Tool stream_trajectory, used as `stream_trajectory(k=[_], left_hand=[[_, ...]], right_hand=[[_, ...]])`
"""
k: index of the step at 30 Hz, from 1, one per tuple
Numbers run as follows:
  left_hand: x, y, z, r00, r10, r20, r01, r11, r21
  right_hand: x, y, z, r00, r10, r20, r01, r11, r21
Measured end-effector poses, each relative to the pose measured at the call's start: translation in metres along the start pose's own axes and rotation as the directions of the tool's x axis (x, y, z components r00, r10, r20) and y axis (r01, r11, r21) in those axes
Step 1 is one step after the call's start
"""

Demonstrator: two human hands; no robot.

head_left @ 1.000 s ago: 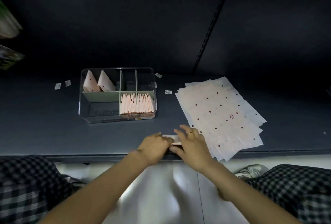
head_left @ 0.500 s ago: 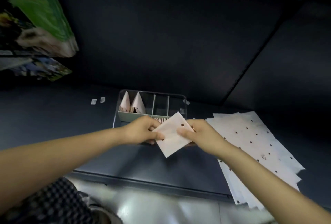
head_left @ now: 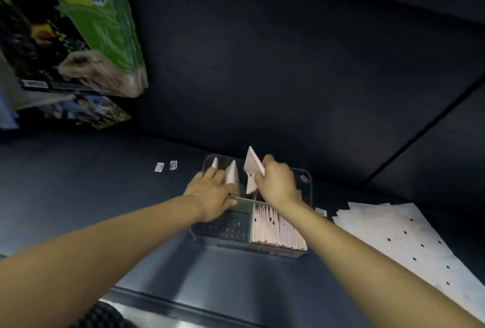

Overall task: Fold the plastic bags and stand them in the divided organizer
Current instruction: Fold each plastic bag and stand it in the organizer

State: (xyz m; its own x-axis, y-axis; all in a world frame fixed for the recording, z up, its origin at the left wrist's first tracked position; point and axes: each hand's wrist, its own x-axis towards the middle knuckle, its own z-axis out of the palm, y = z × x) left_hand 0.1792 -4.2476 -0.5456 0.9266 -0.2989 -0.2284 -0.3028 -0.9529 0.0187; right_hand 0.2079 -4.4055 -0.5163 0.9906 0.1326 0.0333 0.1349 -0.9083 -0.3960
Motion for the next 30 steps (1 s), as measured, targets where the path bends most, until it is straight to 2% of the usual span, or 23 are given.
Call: stream_trajectory(k=[3, 7, 12, 16, 18, 20, 22, 24, 26, 30], left_hand=[[0.003, -0.007, 0.004, 1.0, -0.003, -0.024, 0.002, 0.999, -0.035], [0.002, -0.02, 0.004, 0.997, -0.021, -0.071, 0.012, 0.992, -0.123], [-0.004, -0.032, 0.006, 0.995, -0.065, -0.076, 0.032, 0.928, -0.372], [-0.005, -0.036, 0.007, 0.93, -0.18, -0.32, 0.041, 0.917, -0.397], [-0.004, -0.038, 0.008, 0.905, -0.066, -0.42, -0.065, 0.955, -0.291], [-0.003, -0.039, 0.011, 0.928, 0.117, -0.353, -0.175, 0.975, -0.136], [-0.002, -0.04, 0.016, 0.96, 0.206, -0.191, -0.209, 0.978, 0.003], [-0.003, -0.042, 0.019, 0.986, 0.163, -0.03, -0.158, 0.98, 0.124], [-0.004, -0.044, 0.02, 0.991, 0.114, 0.064, -0.127, 0.961, 0.244], [-0.005, -0.04, 0.018, 0.99, 0.115, 0.088, -0.138, 0.933, 0.333]], right_hand=[[0.008, -0.012, 0.025, 1.0, 0.013, 0.022, -0.011, 0.995, -0.103], [0.015, -0.024, 0.052, 0.993, 0.095, 0.068, -0.085, 0.987, -0.135], [0.016, -0.034, 0.071, 0.982, 0.048, 0.185, -0.026, 0.993, -0.117], [0.007, -0.032, 0.075, 0.952, -0.035, 0.304, 0.058, 0.996, -0.066], [0.0, -0.032, 0.077, 0.927, -0.079, 0.368, 0.113, 0.991, -0.071], [-0.007, -0.03, 0.079, 0.9, -0.109, 0.423, 0.164, 0.982, -0.096], [-0.013, -0.025, 0.08, 0.893, -0.147, 0.426, 0.208, 0.973, -0.098], [-0.021, -0.015, 0.078, 0.895, -0.204, 0.397, 0.255, 0.963, -0.081], [-0.031, 0.001, 0.071, 0.903, -0.257, 0.344, 0.288, 0.957, -0.041], [-0.066, 0.06, 0.04, 0.932, -0.292, 0.214, 0.278, 0.956, 0.09]])
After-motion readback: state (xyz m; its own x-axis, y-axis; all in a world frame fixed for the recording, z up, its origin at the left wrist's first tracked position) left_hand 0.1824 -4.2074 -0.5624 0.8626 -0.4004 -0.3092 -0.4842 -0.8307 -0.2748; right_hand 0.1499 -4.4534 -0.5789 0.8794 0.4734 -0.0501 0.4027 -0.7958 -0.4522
